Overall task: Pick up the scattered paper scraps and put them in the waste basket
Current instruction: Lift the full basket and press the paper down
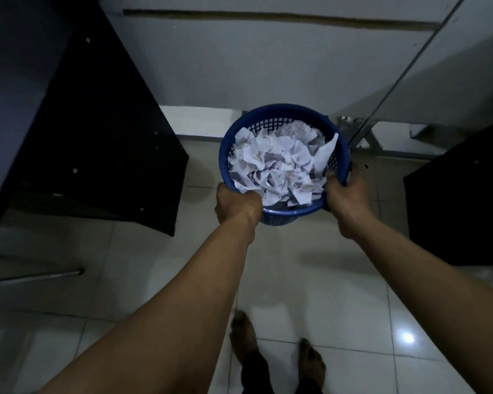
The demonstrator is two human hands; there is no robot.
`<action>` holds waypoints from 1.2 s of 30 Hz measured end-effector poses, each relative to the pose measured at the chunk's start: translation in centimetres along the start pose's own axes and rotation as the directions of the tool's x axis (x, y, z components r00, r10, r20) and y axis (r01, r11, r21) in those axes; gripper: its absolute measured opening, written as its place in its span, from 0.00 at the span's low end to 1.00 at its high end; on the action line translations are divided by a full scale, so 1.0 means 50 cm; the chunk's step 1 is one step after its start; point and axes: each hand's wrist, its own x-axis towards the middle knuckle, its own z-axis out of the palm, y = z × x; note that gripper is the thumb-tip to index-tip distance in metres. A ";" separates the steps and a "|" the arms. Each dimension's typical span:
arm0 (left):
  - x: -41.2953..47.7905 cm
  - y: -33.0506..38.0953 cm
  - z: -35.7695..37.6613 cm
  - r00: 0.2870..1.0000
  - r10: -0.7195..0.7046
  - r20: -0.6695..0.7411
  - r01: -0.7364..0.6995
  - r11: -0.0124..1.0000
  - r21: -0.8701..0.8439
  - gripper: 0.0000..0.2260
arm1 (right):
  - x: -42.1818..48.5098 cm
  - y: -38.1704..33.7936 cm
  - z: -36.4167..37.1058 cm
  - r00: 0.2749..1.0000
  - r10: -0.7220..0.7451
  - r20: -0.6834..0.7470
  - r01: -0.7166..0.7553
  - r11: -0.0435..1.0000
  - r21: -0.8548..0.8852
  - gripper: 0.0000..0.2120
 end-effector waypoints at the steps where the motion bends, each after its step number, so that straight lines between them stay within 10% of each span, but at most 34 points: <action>1: -0.002 0.004 -0.012 1.000 -0.007 0.001 0.007 1.000 0.022 0.16 | -0.006 -0.001 0.004 1.000 0.008 -0.002 -0.008 1.000 0.002 0.14; 17: 0.071 0.245 -0.119 0.994 0.054 0.095 -0.055 0.998 0.012 0.14 | -0.025 -0.244 0.093 0.997 -0.072 -0.020 0.074 0.990 0.118 0.09; 36: 0.304 0.219 -0.074 0.996 -0.077 -0.039 0.077 0.997 -0.003 0.21 | 0.181 -0.209 0.237 0.974 0.053 0.221 -0.080 0.990 0.116 0.12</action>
